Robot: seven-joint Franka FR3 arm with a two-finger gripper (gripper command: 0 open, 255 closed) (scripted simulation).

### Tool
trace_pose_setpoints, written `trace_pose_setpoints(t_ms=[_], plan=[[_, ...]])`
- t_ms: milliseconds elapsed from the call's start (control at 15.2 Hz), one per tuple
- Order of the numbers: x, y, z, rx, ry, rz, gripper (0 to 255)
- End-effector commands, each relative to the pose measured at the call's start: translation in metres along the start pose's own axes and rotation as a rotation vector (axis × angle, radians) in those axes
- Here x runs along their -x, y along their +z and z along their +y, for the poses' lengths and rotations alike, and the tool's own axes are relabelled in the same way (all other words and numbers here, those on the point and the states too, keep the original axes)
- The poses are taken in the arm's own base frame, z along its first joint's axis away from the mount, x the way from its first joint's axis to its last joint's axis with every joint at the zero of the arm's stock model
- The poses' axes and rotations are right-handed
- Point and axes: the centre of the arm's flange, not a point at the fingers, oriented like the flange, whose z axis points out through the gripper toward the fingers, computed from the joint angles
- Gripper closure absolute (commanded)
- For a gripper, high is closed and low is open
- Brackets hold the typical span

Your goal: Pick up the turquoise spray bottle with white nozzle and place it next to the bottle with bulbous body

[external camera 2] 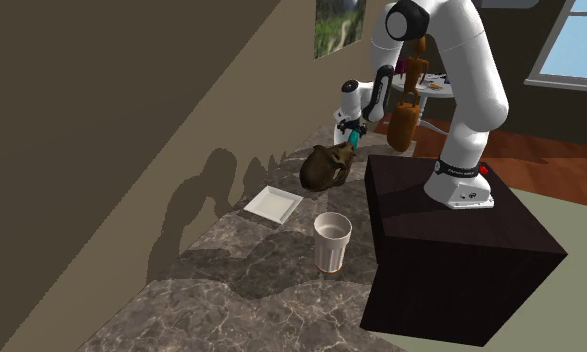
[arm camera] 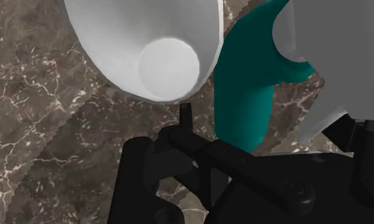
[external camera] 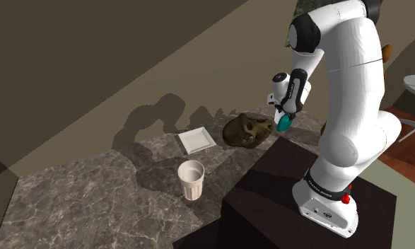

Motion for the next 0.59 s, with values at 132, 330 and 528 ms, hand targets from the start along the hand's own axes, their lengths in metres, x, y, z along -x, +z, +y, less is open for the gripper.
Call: trace_pose_setpoints(t_ms=[132, 330, 528], plan=[[0.0, -0.04, 0.0, 0.0, 0.0, 0.0, 0], [0.0, -0.05, 0.0, 0.0, 0.0, 0.0, 0], [0.0, -0.05, 0.0, 0.0, 0.0, 0.0, 0]])
